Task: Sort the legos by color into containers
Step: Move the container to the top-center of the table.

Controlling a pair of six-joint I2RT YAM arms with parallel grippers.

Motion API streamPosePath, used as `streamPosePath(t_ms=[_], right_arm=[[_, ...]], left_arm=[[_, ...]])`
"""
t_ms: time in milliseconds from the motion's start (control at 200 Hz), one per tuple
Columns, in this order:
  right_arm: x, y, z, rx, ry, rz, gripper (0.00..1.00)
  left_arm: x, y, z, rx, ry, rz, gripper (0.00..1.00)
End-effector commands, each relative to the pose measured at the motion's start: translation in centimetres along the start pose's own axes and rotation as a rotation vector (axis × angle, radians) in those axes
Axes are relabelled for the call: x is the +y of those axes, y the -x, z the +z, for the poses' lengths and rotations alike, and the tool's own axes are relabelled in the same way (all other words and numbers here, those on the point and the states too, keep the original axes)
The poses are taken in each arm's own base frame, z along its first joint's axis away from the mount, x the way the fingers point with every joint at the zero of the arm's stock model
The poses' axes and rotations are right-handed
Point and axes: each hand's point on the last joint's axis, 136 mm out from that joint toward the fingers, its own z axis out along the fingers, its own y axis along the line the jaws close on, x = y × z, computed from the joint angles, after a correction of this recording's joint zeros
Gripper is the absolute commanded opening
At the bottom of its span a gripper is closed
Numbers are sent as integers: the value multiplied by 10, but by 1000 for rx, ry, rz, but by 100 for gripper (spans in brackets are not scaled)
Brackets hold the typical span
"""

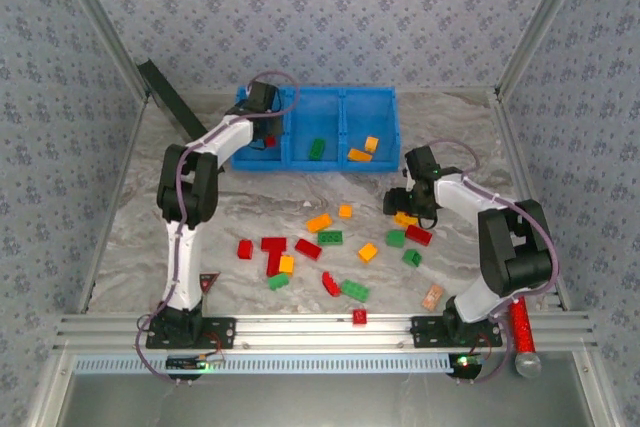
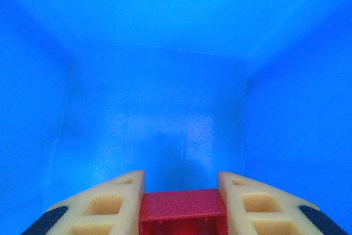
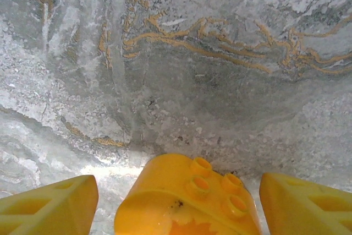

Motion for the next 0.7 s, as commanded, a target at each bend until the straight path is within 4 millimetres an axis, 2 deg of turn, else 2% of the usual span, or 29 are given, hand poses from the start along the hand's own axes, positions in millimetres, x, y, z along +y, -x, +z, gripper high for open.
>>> streamPosePath(t_ms=[0,180,355,505,695], right_arm=[[3,5,0,7,-7,-23,78],[4,5,-1,6,-10,-28,78],[4,5,-2,5,-17,-30,78],[4,5,-1,8,-15,-30,78],[9,6,-1,7,-14,-42,77]], left_arm=[[34,-28,18,79,57,-51,17],[42,-34,23,87,36,-117,16],[51,-31,15,28,-3,-202,15],[48,-21,5,-21,-70,-255,15],[47,-19,3,-44,-124,-317,15]])
